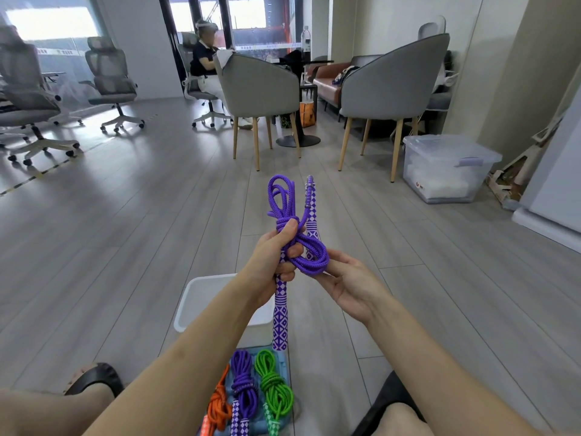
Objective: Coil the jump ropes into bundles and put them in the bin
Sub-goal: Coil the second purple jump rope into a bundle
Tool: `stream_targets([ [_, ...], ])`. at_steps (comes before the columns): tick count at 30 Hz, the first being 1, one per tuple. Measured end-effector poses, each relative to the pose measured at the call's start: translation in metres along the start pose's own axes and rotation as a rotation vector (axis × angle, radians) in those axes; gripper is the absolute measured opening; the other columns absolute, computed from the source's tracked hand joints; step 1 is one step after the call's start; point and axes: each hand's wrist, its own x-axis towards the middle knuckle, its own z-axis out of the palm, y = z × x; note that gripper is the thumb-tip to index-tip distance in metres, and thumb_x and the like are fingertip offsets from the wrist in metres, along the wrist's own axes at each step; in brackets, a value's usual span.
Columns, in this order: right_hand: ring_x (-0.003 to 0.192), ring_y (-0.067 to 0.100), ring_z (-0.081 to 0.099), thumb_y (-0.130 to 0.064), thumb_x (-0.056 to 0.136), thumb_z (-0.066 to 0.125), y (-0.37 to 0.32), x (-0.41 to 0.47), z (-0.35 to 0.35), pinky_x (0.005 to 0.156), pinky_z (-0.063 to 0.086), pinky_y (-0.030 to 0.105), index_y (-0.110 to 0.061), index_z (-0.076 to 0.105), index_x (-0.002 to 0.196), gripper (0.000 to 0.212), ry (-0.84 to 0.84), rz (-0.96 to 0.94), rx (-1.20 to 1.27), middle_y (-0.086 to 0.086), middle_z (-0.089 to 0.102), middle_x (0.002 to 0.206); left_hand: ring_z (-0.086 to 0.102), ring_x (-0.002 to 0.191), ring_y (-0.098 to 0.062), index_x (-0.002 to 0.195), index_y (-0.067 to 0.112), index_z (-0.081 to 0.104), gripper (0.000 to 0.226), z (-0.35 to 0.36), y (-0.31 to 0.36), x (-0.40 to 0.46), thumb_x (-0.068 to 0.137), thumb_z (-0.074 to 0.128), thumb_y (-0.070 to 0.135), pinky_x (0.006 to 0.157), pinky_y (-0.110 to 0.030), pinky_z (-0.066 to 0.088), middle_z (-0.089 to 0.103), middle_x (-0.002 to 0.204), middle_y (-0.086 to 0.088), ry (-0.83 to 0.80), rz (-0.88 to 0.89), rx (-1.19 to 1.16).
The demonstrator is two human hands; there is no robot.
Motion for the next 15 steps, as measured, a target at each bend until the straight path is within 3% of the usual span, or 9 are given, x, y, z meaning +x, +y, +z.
stream_targets([
  [3,0.107,0.029,0.071,0.001,0.091,0.068,-0.002,-0.004,0.005,0.096,0.06,0.036,0.004,0.065,0.13,0.039,-0.039,0.031,0.041,0.026,0.067,0.129,0.025,0.043,-0.006,0.115,0.011,0.058,0.034,-0.003,0.002,0.0,0.104,0.051,0.042,0.039,-0.017,0.025,0.042,0.065,0.003,-0.001,0.009,0.001],
  [7,0.103,0.027,0.073,-0.003,0.095,0.064,-0.005,-0.009,0.013,0.102,0.055,0.048,-0.006,0.067,0.128,0.033,-0.068,0.037,0.009,0.019,0.072,0.121,0.024,0.045,-0.007,0.113,0.012,0.06,0.033,-0.003,0.002,0.0,0.104,0.05,0.043,0.042,-0.019,0.023,0.041,0.066,0.002,-0.018,0.021,0.013],
  [9,0.101,0.026,0.073,-0.006,0.099,0.06,-0.005,-0.009,0.014,0.104,0.054,0.044,-0.005,0.067,0.129,0.031,-0.065,0.031,-0.008,0.019,0.072,0.122,0.024,0.045,-0.007,0.112,0.011,0.058,0.032,-0.002,0.002,0.0,0.104,0.05,0.042,0.041,-0.018,0.023,0.041,0.065,0.002,-0.016,0.037,0.04],
  [12,0.101,0.026,0.072,-0.023,0.107,0.05,-0.006,-0.01,0.016,0.104,0.053,0.04,-0.001,0.068,0.125,0.034,-0.065,0.036,0.053,0.022,0.069,0.124,0.024,0.045,-0.007,0.109,0.011,0.054,0.031,0.001,0.002,0.0,0.104,0.051,0.041,0.04,-0.018,0.022,0.041,0.063,0.003,-0.018,0.054,0.102],
  [15,0.113,0.031,0.067,-0.038,0.107,0.047,-0.006,-0.012,0.017,0.112,0.047,0.046,-0.001,0.067,0.13,0.048,-0.124,0.021,0.045,0.023,0.068,0.126,0.023,0.046,-0.008,0.107,0.012,0.052,0.03,0.003,0.002,0.0,0.104,0.051,0.041,0.041,-0.019,0.021,0.039,0.064,0.002,-0.041,0.062,0.118],
])
